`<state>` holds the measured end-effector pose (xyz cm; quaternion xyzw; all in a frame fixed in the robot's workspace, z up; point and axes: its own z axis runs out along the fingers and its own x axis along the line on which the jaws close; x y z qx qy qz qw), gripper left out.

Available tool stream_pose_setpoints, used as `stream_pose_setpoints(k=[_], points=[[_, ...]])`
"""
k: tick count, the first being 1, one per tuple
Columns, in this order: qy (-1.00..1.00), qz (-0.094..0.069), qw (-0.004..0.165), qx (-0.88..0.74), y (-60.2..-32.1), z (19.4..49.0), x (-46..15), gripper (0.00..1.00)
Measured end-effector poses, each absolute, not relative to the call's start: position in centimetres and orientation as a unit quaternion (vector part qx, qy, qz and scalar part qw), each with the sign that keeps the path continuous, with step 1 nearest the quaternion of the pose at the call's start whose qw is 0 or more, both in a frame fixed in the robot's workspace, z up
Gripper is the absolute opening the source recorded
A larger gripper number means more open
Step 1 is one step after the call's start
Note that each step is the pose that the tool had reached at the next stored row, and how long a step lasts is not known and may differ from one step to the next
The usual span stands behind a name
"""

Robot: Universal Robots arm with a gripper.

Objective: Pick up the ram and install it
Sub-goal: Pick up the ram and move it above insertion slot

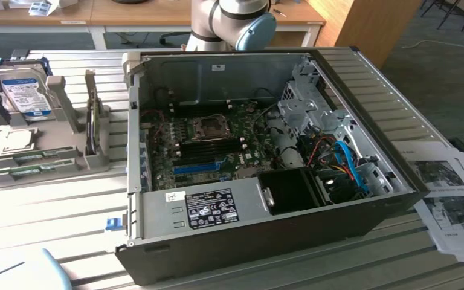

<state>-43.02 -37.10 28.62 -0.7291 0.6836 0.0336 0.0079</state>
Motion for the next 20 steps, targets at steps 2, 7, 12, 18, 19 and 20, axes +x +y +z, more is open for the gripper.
stream_pose_setpoints(k=[2,7,12,18,19,20], points=[[0.684,0.034,0.008,-0.729,-37.1,28.6,-43.0,0.18],[0.684,0.034,0.008,-0.729,-37.1,28.6,-43.0,0.24],[0.684,0.034,0.008,-0.729,-37.1,28.6,-43.0,0.24],[0.683,0.034,0.008,-0.730,-37.1,28.6,-42.3,0.24],[0.683,0.034,0.008,-0.730,-37.1,28.6,-42.1,0.24],[0.682,0.034,0.008,-0.730,-37.1,28.6,-41.9,0.24]])
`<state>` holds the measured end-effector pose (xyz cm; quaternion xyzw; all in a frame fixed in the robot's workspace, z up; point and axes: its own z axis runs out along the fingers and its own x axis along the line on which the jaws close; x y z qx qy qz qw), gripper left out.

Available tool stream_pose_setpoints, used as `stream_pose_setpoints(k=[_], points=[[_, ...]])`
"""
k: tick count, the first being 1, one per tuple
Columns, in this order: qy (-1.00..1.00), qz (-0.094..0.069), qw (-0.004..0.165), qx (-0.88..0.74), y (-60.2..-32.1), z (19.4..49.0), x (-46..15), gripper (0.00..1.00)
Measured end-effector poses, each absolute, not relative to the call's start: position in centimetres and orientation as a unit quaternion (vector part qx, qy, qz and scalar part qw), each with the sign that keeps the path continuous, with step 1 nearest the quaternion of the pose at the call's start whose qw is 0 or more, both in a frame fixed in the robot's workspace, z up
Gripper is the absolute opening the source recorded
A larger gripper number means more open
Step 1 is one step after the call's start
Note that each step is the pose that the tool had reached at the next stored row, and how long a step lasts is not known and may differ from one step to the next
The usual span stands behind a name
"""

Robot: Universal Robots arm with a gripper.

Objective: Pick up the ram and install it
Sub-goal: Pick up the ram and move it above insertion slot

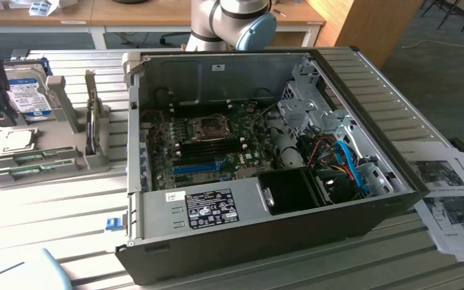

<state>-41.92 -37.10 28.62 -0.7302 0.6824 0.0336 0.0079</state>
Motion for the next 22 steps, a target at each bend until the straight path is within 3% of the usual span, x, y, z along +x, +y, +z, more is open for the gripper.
stream_pose_setpoints(k=[22], points=[[0.681,0.034,0.008,-0.731,-38.4,28.6,-41.6,0.24]])
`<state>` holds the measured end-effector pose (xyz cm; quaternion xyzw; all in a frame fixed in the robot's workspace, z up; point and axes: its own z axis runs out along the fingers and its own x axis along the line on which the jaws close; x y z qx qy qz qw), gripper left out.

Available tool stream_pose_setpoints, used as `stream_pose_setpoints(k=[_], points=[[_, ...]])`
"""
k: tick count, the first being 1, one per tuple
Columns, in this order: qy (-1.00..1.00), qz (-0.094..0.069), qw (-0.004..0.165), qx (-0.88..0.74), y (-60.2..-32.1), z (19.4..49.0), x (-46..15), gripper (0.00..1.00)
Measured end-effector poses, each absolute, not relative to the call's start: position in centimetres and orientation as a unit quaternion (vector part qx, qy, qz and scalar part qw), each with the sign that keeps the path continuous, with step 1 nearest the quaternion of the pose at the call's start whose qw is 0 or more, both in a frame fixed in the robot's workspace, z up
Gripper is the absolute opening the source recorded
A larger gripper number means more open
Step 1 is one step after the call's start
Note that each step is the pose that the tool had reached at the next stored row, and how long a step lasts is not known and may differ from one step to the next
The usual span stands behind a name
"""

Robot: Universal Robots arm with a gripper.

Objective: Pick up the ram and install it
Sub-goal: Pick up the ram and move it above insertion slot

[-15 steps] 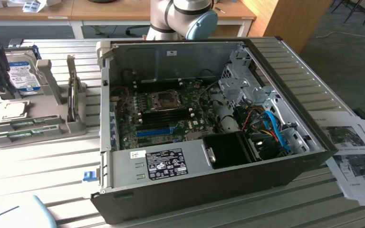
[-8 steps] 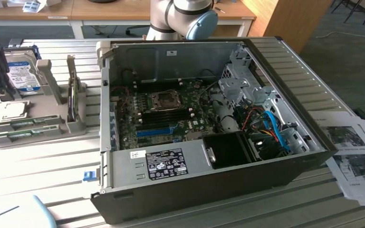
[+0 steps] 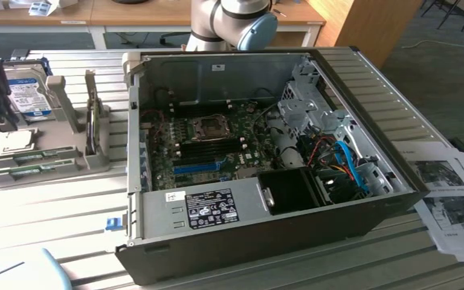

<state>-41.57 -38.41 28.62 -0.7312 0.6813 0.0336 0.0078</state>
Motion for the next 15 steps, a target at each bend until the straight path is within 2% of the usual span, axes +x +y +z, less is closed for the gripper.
stream_pose_setpoints(k=[15], points=[[0.681,0.034,0.008,-0.731,-38.56,27.99,-41.57,0.24]])
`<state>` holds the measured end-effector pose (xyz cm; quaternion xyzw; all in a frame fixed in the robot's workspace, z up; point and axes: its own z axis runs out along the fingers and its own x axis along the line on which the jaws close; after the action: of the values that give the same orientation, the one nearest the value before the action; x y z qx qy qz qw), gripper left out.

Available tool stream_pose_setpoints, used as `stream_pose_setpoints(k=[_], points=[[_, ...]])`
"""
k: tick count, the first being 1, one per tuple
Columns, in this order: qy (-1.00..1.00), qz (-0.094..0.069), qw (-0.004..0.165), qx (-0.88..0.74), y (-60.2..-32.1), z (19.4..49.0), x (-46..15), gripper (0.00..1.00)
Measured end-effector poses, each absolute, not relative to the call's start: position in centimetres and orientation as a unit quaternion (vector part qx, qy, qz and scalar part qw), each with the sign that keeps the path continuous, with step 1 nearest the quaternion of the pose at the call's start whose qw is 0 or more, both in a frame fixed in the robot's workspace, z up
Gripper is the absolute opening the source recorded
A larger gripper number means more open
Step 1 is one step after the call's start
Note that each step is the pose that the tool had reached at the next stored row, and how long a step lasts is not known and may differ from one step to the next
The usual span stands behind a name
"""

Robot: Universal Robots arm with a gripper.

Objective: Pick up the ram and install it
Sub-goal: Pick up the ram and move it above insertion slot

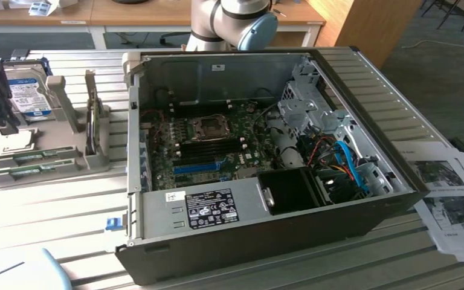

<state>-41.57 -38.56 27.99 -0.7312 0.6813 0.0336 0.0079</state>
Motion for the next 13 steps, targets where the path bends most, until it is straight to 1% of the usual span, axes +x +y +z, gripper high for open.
stream_pose_setpoints(k=[13], points=[[0.681,0.034,0.008,-0.731,-38.6,26.3,-41.6,0.24]])
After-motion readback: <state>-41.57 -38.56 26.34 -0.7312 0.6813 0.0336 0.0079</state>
